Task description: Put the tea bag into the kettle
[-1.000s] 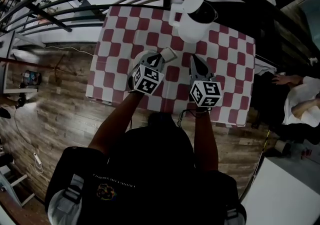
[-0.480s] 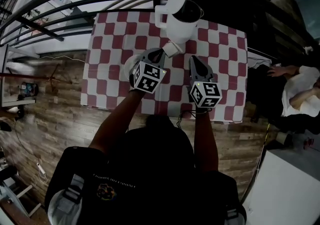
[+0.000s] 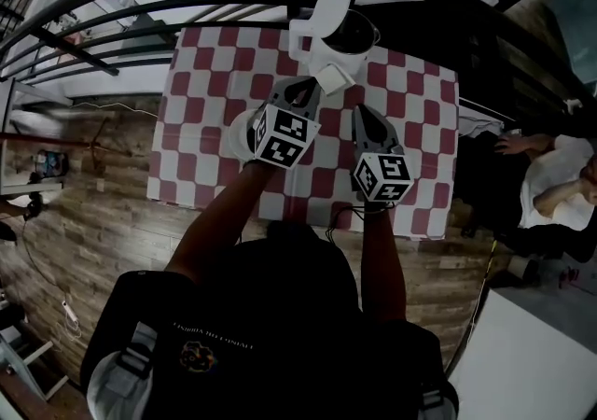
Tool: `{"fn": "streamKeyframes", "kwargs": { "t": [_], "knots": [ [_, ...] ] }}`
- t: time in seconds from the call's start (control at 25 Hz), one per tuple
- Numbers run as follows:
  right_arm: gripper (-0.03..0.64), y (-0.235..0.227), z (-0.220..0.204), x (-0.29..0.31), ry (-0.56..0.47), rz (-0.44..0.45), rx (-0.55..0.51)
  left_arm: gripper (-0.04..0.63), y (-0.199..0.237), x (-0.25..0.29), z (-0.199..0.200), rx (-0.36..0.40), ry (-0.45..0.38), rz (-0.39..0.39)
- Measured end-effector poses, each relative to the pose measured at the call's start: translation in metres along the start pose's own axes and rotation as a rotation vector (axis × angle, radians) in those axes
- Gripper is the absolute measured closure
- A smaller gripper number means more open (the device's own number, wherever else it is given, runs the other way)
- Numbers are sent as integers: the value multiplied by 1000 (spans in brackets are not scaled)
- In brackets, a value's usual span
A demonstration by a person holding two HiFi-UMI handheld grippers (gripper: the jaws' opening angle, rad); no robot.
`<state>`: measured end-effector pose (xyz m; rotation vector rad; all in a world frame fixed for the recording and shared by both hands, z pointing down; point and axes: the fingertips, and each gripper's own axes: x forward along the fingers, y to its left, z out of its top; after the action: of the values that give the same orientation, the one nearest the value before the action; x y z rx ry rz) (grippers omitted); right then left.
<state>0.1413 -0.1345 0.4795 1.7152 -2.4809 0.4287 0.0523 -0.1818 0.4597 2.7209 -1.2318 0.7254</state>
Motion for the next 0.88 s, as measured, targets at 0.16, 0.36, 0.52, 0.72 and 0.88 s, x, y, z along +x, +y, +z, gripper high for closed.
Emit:
{"fn": "streamKeyframes", "kwargs": {
  "t": [0.16,0.36,0.52,0.72,0.88],
  "knots": [
    [604,-2,4,4,-3,11,0,588,3,2,20,0,-34,10],
    [604,-5,8,8,-12,20,1,588,4,10,38,5,-63,25],
    [604,-8,11,9,-16,25,-5,588,5,20,48,2,-77,38],
    [604,-14,7,9,-8,23,4,588,8,35,61,-18,-95,68],
    [604,-20,3,8,-1,17,13,588,12,45,64,-37,-93,107]
  ]
}}
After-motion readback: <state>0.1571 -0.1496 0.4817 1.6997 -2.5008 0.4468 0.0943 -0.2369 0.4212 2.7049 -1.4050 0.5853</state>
